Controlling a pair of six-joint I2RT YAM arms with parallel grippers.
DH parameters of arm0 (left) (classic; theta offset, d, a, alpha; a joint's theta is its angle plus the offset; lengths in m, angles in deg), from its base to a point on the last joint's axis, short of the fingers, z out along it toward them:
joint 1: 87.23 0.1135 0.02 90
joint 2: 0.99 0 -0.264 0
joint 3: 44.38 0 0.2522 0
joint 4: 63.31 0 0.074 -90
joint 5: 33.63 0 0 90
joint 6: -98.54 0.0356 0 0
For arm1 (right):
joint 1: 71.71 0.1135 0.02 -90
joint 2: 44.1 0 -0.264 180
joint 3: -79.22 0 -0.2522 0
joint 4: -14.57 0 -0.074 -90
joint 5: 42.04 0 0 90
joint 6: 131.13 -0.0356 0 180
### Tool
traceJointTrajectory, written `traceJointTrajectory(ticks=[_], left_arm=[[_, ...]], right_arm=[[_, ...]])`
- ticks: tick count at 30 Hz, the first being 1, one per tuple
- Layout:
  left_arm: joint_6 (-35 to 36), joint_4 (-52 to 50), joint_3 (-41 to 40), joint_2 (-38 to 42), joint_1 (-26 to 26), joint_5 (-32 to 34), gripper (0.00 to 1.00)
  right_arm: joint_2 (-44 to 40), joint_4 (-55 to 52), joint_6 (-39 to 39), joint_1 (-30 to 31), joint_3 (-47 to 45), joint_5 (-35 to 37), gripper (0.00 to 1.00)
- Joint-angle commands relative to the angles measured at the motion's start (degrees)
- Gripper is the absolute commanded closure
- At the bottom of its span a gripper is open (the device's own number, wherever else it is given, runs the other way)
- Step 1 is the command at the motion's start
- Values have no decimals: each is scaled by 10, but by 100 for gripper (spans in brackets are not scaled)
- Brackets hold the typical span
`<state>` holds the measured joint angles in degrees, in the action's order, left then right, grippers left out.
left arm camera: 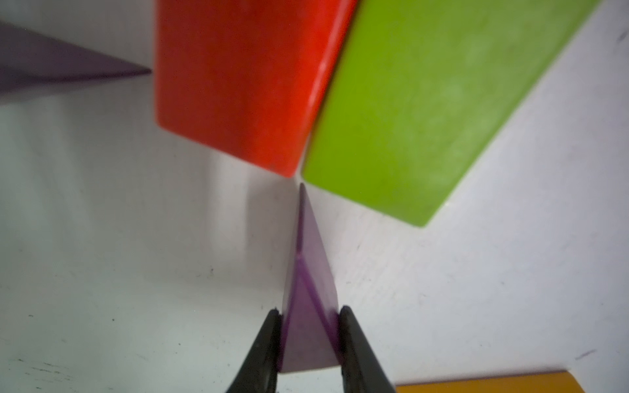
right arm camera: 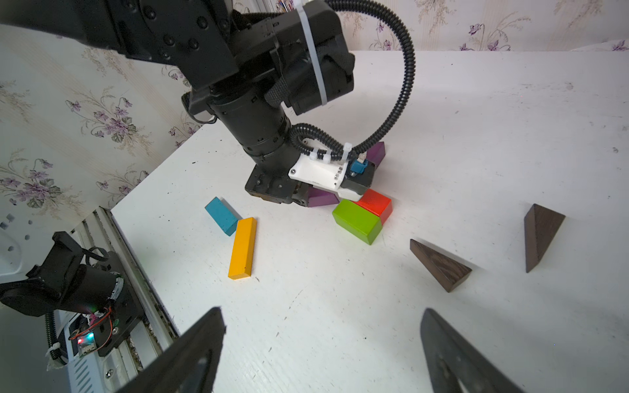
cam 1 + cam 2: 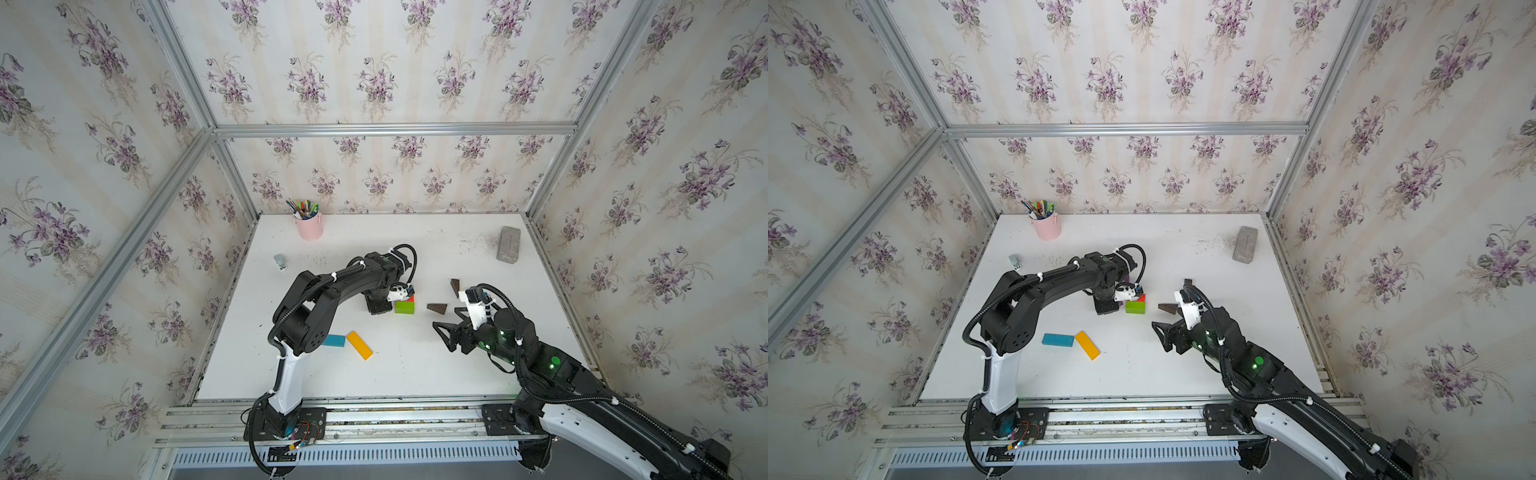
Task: Assemble a small pinwheel with building blocks
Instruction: Assemble the building block at the center of the board.
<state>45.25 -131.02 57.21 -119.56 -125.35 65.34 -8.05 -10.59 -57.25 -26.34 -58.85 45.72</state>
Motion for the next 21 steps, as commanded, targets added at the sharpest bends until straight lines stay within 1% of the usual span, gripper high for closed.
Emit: traceJointTrajectory(ticks=[1,13,21], left_arm=[[11,-42,7,-2,-1,-9,80],[15,-58,39,-18,-11,-19,80],[13,-66,50,-32,-12,-14,80]], right_arm=[[1,11,-1,0,1,4,10],[2,12,0,0,1,4,10],[-1,13,0,0,0,3,10]])
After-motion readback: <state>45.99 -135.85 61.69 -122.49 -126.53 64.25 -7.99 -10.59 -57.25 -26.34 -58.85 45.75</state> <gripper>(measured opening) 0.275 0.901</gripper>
